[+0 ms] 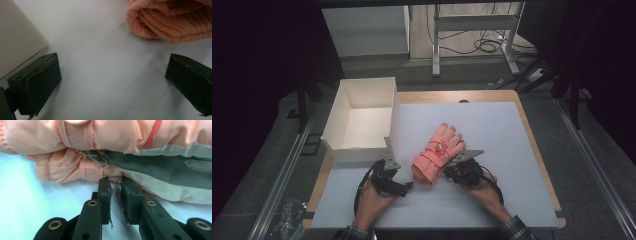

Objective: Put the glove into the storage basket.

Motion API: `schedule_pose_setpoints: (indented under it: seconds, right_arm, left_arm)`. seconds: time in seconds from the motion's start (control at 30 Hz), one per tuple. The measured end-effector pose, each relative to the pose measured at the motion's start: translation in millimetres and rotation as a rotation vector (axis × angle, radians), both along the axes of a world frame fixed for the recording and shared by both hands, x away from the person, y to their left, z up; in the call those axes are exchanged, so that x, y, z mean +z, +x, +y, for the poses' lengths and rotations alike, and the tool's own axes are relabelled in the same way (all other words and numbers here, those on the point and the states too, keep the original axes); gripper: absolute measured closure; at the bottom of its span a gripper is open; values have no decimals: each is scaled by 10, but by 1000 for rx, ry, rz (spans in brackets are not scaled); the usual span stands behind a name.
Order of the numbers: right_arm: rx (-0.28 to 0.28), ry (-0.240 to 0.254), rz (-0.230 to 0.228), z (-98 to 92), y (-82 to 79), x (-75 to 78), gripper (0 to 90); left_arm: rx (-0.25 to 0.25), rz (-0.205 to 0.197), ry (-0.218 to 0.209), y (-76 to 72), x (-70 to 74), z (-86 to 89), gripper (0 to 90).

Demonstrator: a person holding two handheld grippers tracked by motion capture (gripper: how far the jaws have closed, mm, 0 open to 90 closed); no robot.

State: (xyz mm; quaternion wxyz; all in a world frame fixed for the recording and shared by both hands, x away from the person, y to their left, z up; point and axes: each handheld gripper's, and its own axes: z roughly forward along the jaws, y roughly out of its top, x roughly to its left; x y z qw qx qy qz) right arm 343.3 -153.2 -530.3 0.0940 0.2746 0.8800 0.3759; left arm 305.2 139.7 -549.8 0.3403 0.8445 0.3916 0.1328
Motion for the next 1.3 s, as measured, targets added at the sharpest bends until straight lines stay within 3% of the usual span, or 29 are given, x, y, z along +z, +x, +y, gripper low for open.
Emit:
schedule_pose_setpoints:
  seconds: [0.33, 0.5, 0.6, 0.73, 1.03, 1.3]
  right_arm:
    - [-14, 4, -33, -123, -75, 68, 680]
    - [-47, 3, -48, -299, -75, 102, 643]
    - [-73, 3, -51, -425, -72, 105, 621]
    - [-114, -4, -60, -599, -64, 100, 566]
    - [-208, -26, -83, -942, -41, 72, 386]
    - [-317, -66, -112, -1139, 5, 16, 239]
  left_arm:
    - [7, 2, -10, -1, 1, -1, 0]
    - [7, 11, -17, 2, 19, 8, 13]
    - [-5, 26, -54, 2, 38, 12, 23]
    - [-14, 33, -62, -16, 87, -1, 15]
    - [-46, 55, -93, -48, 268, -5, 1]
    - [-83, 61, -83, -36, 539, -91, 0]
